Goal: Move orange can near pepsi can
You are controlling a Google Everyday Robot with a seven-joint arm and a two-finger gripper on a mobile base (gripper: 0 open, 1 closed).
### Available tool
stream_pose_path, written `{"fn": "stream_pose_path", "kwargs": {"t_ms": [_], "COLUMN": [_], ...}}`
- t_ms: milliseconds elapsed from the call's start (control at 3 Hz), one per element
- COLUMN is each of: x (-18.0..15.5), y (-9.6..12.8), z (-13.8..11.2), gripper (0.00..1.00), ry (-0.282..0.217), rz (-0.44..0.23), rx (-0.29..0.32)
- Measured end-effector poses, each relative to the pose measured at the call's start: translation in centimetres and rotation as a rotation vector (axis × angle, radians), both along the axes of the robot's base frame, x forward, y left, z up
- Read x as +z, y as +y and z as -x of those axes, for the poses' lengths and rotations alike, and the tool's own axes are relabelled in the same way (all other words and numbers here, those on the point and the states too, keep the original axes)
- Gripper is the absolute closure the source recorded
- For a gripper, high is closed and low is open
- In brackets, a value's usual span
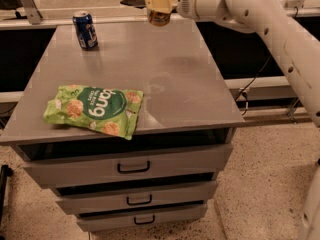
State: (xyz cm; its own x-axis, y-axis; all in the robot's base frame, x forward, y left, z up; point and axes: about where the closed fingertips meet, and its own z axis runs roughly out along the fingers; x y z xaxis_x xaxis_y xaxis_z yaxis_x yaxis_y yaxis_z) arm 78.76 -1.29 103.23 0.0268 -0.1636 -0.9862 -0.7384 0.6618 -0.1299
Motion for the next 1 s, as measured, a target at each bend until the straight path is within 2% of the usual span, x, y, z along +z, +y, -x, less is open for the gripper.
{"fn": "stream_pose_path", "kwargs": {"t_ms": [333, 667, 1000], "x": [-7.4, -10.7, -11.5], "y": [9.4, 13.5, 16.1], "z": [1.2, 0.0, -2.0], "gripper": [1.0, 1.0, 1.0], "ry": [0.119, 0.169, 0.165], "rz": [0.019, 0.029, 0.045], "rx": [0.105, 0.16, 0.201]}}
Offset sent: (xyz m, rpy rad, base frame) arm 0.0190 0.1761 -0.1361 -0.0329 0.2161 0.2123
